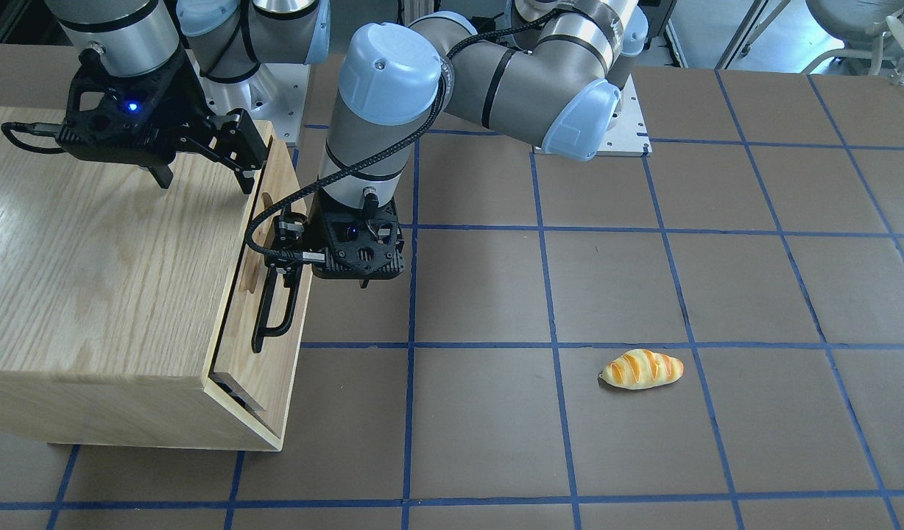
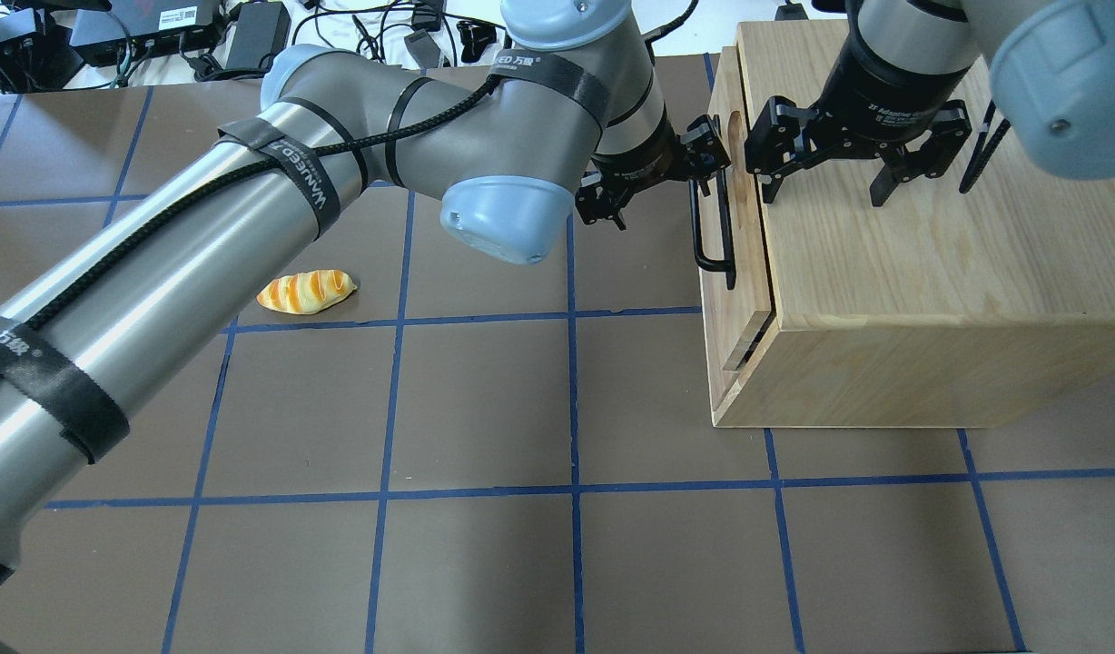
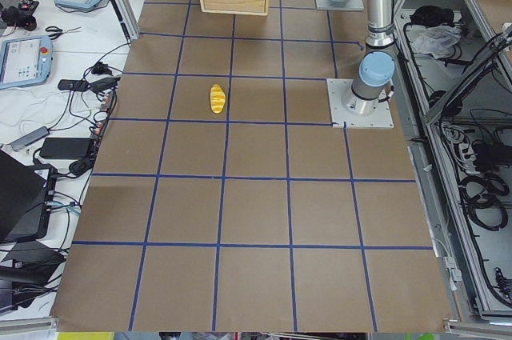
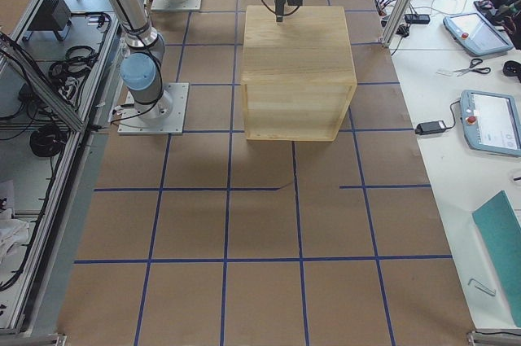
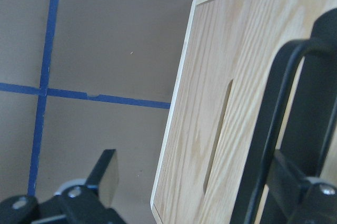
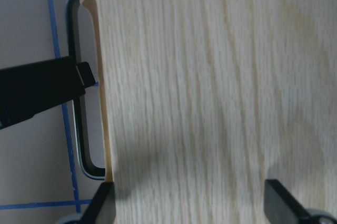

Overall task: Open upper drawer
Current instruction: 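Pull the drawer handle away from the cabinet with the left gripper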

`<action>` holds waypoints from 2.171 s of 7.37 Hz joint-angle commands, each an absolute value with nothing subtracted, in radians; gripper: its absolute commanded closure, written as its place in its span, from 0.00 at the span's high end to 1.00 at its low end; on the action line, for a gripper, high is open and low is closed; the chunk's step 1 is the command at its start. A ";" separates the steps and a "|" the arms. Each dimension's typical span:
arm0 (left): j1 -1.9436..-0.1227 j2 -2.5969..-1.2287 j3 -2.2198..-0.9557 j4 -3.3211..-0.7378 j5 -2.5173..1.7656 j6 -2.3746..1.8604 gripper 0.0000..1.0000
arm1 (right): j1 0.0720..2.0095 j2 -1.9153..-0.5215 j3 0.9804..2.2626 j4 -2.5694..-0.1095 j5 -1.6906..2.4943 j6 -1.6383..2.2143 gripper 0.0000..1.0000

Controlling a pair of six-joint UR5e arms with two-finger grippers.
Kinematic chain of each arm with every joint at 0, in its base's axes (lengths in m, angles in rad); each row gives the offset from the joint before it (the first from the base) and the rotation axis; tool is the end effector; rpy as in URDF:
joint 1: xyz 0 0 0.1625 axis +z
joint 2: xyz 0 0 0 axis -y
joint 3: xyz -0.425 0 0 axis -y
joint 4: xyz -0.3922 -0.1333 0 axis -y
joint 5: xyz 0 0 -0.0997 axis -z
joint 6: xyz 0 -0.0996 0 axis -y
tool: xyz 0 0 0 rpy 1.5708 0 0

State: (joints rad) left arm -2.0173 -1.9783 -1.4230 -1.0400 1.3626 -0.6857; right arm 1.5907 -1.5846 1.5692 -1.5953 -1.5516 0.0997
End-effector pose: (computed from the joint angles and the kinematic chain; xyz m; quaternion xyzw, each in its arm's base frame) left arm -0.4280 -0.5375 0.3848 0.1036 -0.9801 0.0582 0.1590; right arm 0.1449 -0.4871 0.4980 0.0397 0.9990 -0.0193 0.0108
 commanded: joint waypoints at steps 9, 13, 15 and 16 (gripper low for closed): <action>-1.971 -1.953 -1.416 -1.098 1.413 -0.605 1.00 | 1.591 -1.585 1.569 -1.595 -1.552 0.100 1.00; -1.935 -1.947 -1.416 -1.104 1.419 -0.556 1.00 | 1.591 -1.585 1.569 -1.595 -1.551 0.100 1.00; -1.905 -1.939 -1.414 -1.129 1.419 -0.537 1.00 | 1.591 -1.585 1.569 -1.595 -1.551 0.100 1.00; -1.901 -1.937 -1.416 -1.135 1.419 -0.532 1.00 | 1.591 -1.585 1.569 -1.595 -1.552 0.100 1.00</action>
State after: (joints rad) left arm -1.9100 -1.9407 -1.4152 -1.1244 1.4189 -0.5395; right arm 1.5907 -1.5846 1.5693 -1.5953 -1.5516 0.0997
